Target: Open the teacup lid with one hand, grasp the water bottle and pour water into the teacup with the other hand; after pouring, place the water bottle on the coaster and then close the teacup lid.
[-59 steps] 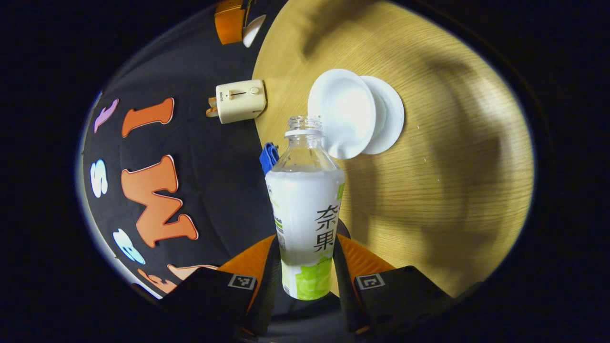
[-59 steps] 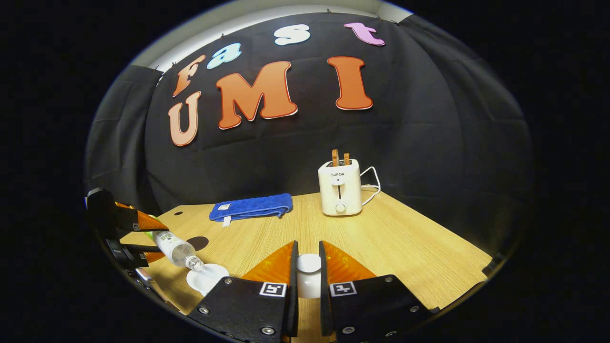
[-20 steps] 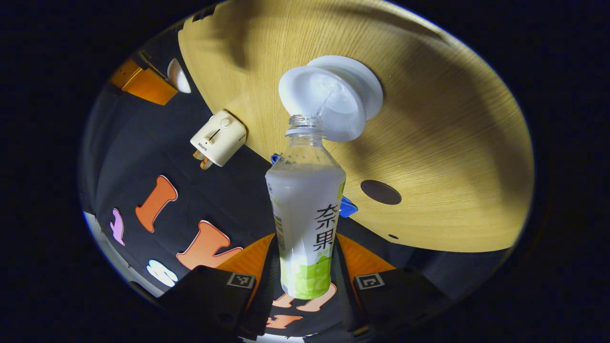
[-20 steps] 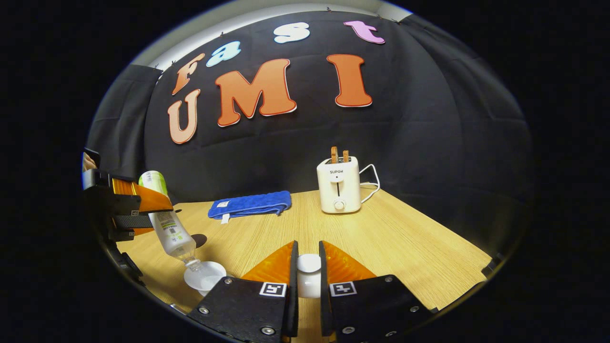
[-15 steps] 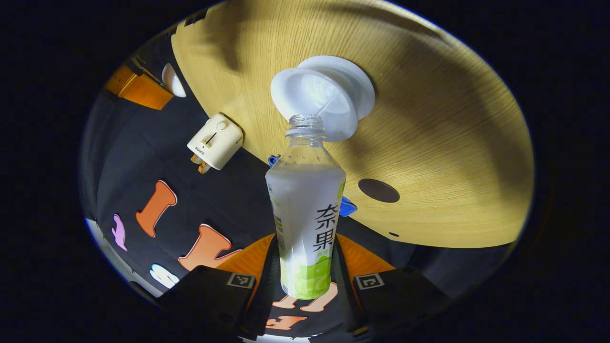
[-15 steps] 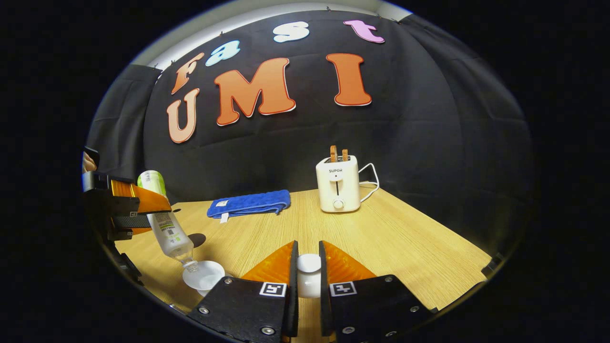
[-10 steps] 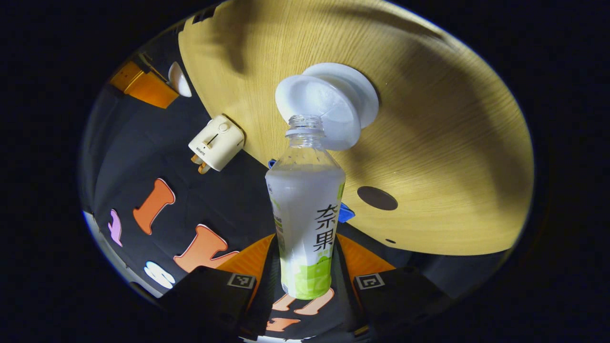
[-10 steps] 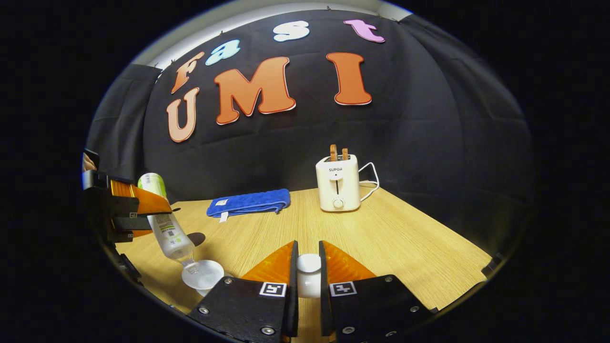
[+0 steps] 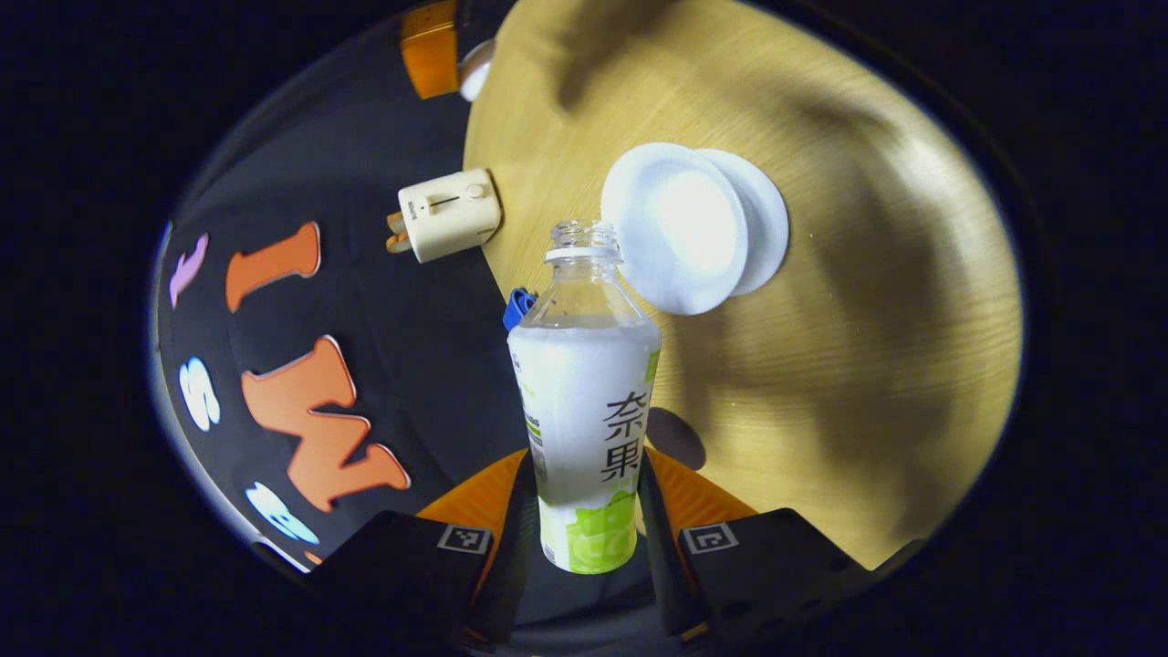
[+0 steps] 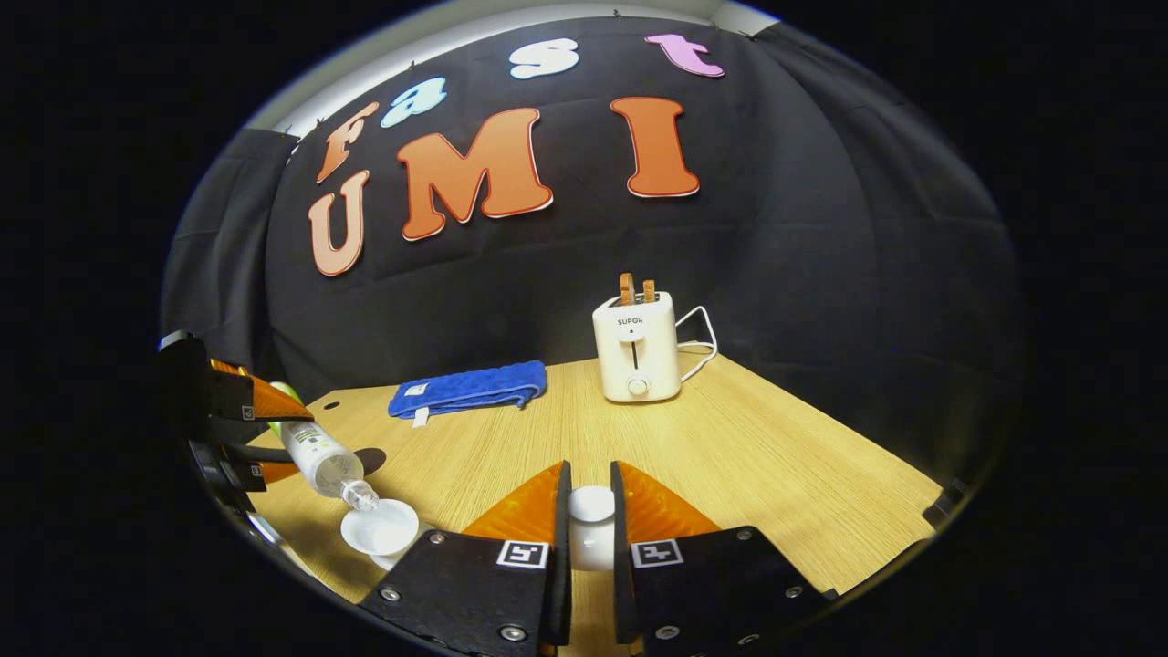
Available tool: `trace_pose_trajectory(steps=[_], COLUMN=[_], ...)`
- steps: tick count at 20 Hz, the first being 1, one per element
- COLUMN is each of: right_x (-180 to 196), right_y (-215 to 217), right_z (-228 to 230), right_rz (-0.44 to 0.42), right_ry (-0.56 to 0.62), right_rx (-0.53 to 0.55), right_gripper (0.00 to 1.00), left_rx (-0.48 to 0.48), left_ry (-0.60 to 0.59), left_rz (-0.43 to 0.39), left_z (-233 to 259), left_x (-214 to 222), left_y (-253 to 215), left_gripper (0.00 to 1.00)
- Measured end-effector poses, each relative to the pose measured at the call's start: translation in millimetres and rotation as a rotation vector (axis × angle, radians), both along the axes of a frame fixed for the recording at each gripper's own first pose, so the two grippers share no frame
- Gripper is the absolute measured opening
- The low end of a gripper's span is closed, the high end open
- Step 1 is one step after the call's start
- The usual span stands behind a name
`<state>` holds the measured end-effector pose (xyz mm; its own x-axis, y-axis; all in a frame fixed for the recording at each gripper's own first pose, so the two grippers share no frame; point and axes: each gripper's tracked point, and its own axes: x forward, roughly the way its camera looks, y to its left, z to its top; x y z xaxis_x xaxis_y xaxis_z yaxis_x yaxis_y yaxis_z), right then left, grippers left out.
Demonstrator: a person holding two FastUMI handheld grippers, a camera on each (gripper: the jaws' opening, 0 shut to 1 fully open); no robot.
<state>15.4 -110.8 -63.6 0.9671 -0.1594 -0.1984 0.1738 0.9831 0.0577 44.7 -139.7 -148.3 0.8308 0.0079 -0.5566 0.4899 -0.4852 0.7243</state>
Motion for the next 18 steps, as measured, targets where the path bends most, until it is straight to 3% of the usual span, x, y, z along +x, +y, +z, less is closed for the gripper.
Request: trace_pose_trajectory(steps=[9, 16, 17, 18], right_x=[0, -1, -1, 0], right_y=[1, 4, 4, 4], right_z=[-1, 3, 2, 1], right_rz=[-0.006, -0.002, -0.003, -0.004], right_ry=[0.007, -0.005, -0.003, 0.001], right_rx=[-0.012, -0.021, -0.021, -0.021], right_gripper=[0.19, 0.18, 0.18, 0.19], left_rx=[-0.567, -0.926, -0.988, -1.050], left_ry=[0.098, 0.041, 0.033, 0.031], left_rz=[0.283, 0.487, 0.514, 0.542], left_z=[-36, -50, -48, -46], left_x=[0, 23, 25, 26], left_y=[8, 19, 17, 15], left_gripper=[0.60, 0.58, 0.64, 0.58])
